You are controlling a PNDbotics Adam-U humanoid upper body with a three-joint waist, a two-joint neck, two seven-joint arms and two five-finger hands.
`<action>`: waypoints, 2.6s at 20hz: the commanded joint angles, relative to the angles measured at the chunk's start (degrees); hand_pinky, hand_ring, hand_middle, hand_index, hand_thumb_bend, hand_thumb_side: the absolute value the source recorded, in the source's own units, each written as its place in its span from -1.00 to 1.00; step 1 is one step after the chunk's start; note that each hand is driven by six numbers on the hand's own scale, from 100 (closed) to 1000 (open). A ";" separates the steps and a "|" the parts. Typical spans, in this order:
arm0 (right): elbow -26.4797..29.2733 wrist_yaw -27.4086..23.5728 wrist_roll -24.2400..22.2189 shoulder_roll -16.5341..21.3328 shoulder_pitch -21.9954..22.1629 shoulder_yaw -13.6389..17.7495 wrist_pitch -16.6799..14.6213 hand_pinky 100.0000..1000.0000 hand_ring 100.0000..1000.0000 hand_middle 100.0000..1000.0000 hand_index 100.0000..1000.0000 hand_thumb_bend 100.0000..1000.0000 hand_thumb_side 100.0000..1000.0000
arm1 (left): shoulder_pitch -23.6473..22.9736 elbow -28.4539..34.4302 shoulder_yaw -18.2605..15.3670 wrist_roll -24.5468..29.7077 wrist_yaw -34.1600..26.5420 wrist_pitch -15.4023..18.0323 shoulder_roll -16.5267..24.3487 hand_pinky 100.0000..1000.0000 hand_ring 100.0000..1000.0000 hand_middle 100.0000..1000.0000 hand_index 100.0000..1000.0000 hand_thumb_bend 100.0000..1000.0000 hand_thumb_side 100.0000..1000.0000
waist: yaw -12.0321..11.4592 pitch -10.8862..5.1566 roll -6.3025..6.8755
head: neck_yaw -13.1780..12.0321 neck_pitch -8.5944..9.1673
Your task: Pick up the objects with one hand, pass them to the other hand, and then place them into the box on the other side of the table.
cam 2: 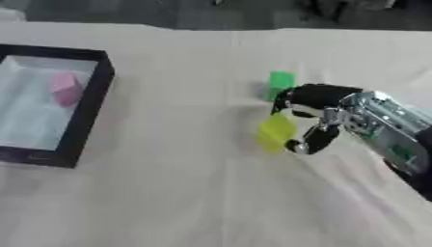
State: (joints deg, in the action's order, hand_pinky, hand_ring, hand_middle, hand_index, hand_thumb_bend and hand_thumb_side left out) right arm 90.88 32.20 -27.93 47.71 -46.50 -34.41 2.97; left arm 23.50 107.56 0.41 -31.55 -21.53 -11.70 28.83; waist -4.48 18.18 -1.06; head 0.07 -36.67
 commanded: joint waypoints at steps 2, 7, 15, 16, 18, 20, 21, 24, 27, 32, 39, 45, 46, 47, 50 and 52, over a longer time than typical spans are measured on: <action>4.02 -2.55 0.36 3.26 -0.31 3.13 3.55 0.67 0.64 0.50 0.22 -0.60 -1.00 | 0.34 0.90 -0.37 0.30 0.22 -0.36 2.13 0.39 0.54 0.61 0.74 -0.85 0.33 | 0.18 -1.44 -0.19 | 0.00 0.46; 7.47 -4.46 1.14 3.79 -0.05 5.52 7.34 0.66 0.62 0.49 0.19 -0.69 -1.00 | 0.39 1.07 -0.15 0.91 0.65 -1.04 2.58 0.39 0.54 0.62 0.75 -0.84 0.32 | 0.42 -1.50 0.15 | 0.33 0.61; 10.62 -9.16 5.16 2.19 -0.04 8.06 15.83 0.64 0.56 0.43 0.14 -0.88 -1.00 | 2.24 3.91 1.95 7.73 9.35 -4.98 5.44 0.42 0.55 0.63 0.77 -0.85 0.06 | 0.63 -1.75 0.64 | 1.31 1.02; 10.74 -9.32 5.60 1.77 -0.20 8.07 16.52 0.64 0.55 0.43 0.14 -0.88 -1.00 | 2.69 4.59 2.41 9.32 10.99 -5.80 5.90 0.42 0.56 0.63 0.77 -0.85 0.03 | 0.64 -1.79 0.71 | 1.36 1.10; 10.67 -9.17 6.44 0.90 -0.61 7.99 17.79 0.64 0.54 0.41 0.13 -0.94 -1.00 | 3.63 5.93 3.35 12.50 13.76 -7.50 6.82 0.42 0.55 0.63 0.77 -0.86 -0.01 | 0.66 -1.84 0.83 | 1.43 1.19; 10.46 -8.89 7.44 0.03 -1.03 7.91 19.23 0.64 0.54 0.40 0.12 -0.92 -1.00 | 4.73 6.76 4.46 15.49 15.75 -8.91 7.84 0.43 0.55 0.62 0.76 -0.85 -0.06 | 0.72 -1.88 0.96 | 1.49 1.18; 10.37 -8.80 7.96 -0.33 -1.21 7.81 19.97 0.65 0.53 0.39 0.12 -0.91 -1.00 | 5.33 6.90 4.98 16.97 16.68 -9.39 8.32 0.43 0.55 0.62 0.76 -0.84 -0.09 | 0.75 -1.89 1.01 | 1.50 1.16; 10.33 -8.90 9.05 -1.28 -1.72 7.43 21.83 0.64 0.53 0.38 0.11 -0.95 -1.00 | 7.17 7.02 6.44 21.23 19.43 -10.25 9.44 0.44 0.55 0.62 0.76 -0.80 -0.18 | 0.84 -1.96 1.14 | 1.56 1.07; 10.48 -9.44 10.05 -2.63 -2.28 7.18 23.47 0.66 0.53 0.36 0.10 -1.00 -1.00 | 8.99 7.03 8.13 25.38 21.55 -10.87 10.26 0.46 0.55 0.59 0.73 -0.74 -0.29 | 0.95 -2.05 1.34 | 1.46 0.92; 10.78 -10.56 11.42 -4.72 -3.15 6.65 24.68 0.66 0.53 0.36 0.10 -1.00 -1.00 | 11.48 7.03 10.85 32.52 24.24 -12.39 10.71 0.47 0.56 0.61 0.73 -0.74 -0.29 | 1.09 -2.17 1.62 | 1.32 0.89; 10.71 -11.91 13.32 -7.32 -3.71 6.16 26.94 0.64 0.52 0.36 0.09 -1.00 -1.00 | 15.05 7.03 13.59 41.05 27.78 -13.68 10.25 0.51 0.60 0.68 0.81 -0.67 -0.32 | 1.22 -2.36 1.83 | 1.09 0.63; 10.83 -13.58 16.35 -9.61 -4.10 5.15 28.60 0.64 0.51 0.35 0.08 -1.00 -1.00 | 17.71 7.03 15.21 45.55 30.33 -15.97 9.62 0.56 0.63 0.71 0.82 -0.54 -0.35 | 1.21 -2.63 2.09 | 1.01 0.52; 10.83 -13.65 16.71 -9.96 -4.17 5.00 28.79 0.64 0.51 0.35 0.08 -1.00 -1.00 | 18.23 7.03 15.55 46.06 30.80 -16.15 9.46 0.57 0.64 0.71 0.82 -0.52 -0.35 | 1.20 -2.66 2.12 | 1.02 0.53; 10.83 -13.63 17.05 -10.30 -4.25 4.87 28.96 0.64 0.51 0.35 0.08 -1.00 -1.00 | 18.79 7.03 15.90 46.57 31.21 -16.19 9.27 0.58 0.64 0.71 0.82 -0.47 -0.34 | 1.21 -2.68 2.14 | 1.00 0.53; 10.85 -13.50 18.21 -11.24 -4.38 4.55 29.51 0.63 0.50 0.35 0.08 -1.00 -1.00 | 20.27 7.03 16.86 48.14 32.42 -16.12 8.60 0.58 0.64 0.69 0.81 -0.41 -0.28 | 1.26 -2.75 2.19 | 0.92 0.35; 10.86 -13.77 19.48 -11.93 -4.39 4.34 29.98 0.62 0.49 0.35 0.08 -1.00 -1.00 | 21.07 7.03 17.54 49.30 33.17 -16.54 8.26 0.59 0.64 0.69 0.81 -0.37 -0.27 | 1.29 -2.77 2.23 | 0.93 0.14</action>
State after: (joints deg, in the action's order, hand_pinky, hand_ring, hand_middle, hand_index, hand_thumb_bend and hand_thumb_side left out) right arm 100.85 18.66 -9.27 35.47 -49.79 -30.47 32.72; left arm 43.53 113.62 18.00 17.03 10.93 -28.14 36.58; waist -3.21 18.06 0.32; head 1.09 -36.23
